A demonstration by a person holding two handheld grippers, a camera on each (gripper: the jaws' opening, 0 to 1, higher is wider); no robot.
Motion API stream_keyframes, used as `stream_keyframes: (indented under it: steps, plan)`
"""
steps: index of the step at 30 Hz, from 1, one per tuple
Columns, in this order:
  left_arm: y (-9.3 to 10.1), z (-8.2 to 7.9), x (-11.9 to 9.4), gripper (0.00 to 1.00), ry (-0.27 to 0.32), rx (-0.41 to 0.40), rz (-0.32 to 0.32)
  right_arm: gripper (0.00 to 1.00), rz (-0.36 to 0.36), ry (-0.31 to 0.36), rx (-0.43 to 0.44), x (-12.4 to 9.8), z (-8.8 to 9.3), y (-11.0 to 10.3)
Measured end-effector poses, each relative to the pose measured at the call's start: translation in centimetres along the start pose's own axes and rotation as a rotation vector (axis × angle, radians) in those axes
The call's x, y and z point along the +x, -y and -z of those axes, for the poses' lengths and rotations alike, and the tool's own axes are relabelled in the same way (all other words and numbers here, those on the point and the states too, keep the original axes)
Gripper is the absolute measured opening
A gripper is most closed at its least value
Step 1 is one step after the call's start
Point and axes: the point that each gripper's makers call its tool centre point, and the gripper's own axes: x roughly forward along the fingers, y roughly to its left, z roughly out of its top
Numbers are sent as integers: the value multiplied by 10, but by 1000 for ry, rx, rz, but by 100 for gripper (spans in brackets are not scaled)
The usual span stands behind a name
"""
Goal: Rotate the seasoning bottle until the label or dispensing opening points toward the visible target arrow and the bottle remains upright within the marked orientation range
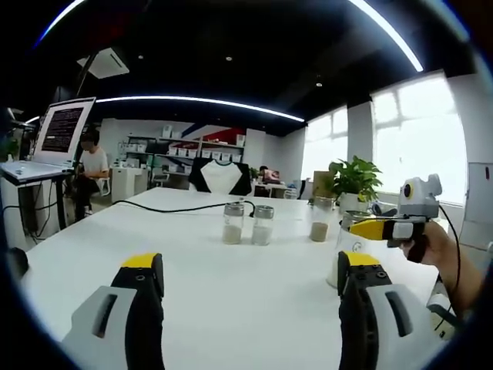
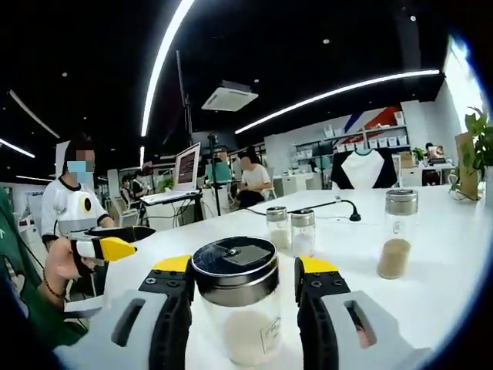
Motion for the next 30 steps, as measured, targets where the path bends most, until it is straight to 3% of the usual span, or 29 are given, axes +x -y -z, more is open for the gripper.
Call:
stream_keyframes:
  steps: [4, 10, 16, 20, 23, 25, 26, 30]
  plan:
    - [0, -1, 0, 99, 2, -3, -1, 59, -52, 30, 13, -9, -8, -6]
    - [1, 2, -1, 98, -4, -5, -6, 59, -107, 13, -25, -14, -15, -8]
    - [3, 2, -1, 98, -5, -4, 0, 59, -218, -34, -86, -15, -13, -11]
    - [3, 2, -1, 98, -5, -5, -2, 59, -305, -23, -38, -14, -14, -11]
    - [2, 1, -1, 98, -5, -6, -4, 58, -340, -13, -58, -13, -14, -12]
    - [2, 2, -1, 98, -6, -5, -5, 56, -407, -4, -79, -14, -15, -19]
    - [2, 2, -1, 98, -6, -6, -5, 55, -430, -30, -58, -14, -11, -21]
    - [4, 1, -3, 98, -3, -8, -6, 55, -436, -35, -54, -9, -9, -19]
